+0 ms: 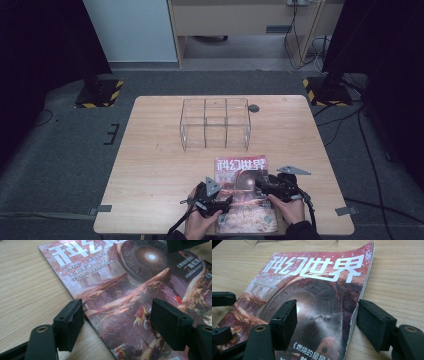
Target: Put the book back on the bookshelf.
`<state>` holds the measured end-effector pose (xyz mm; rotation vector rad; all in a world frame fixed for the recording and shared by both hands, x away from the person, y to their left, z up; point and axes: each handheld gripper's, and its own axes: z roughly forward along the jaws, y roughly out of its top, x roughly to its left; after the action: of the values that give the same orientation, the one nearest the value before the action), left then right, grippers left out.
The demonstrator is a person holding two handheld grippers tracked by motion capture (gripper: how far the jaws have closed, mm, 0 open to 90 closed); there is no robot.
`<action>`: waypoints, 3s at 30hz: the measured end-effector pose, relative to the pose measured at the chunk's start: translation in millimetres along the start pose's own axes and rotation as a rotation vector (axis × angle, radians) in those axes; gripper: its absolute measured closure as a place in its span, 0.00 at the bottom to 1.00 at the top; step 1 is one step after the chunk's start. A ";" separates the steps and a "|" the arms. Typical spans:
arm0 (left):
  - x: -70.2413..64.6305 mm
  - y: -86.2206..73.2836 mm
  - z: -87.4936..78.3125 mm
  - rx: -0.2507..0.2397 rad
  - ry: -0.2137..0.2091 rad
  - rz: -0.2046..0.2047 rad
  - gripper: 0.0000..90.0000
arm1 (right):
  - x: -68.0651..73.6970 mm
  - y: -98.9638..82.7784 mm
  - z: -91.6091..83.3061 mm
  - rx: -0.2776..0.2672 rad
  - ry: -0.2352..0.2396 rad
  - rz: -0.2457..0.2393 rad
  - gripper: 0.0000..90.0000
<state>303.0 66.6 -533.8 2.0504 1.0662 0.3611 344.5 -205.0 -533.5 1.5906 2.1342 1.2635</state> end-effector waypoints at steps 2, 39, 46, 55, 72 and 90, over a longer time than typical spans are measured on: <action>0.2 0.0 0.0 0.000 -0.002 0.001 0.29 | -0.6 0.1 -0.2 -0.001 0.003 0.013 0.37; 0.7 0.2 0.3 0.001 -0.007 0.009 0.28 | -3.1 3.5 -12.8 -0.031 0.154 0.105 0.49; 0.9 0.2 0.2 0.002 -0.008 0.010 0.28 | 1.5 0.3 -13.3 0.009 0.138 0.058 0.49; 1.0 0.3 0.3 0.001 -0.008 0.010 0.28 | -2.4 1.5 -8.5 0.028 0.161 0.060 0.49; 7.2 0.1 -0.6 -0.012 -0.045 -0.026 0.28 | 1.8 8.8 -5.3 0.073 0.149 0.042 0.84; 29.2 7.0 -15.1 -0.082 -0.033 -0.101 0.23 | 18.3 19.9 -25.9 -0.037 0.256 -0.011 0.94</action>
<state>316.2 95.0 -521.5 1.9162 1.1115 0.3133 335.4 -201.4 -497.3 1.4696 2.2456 1.5678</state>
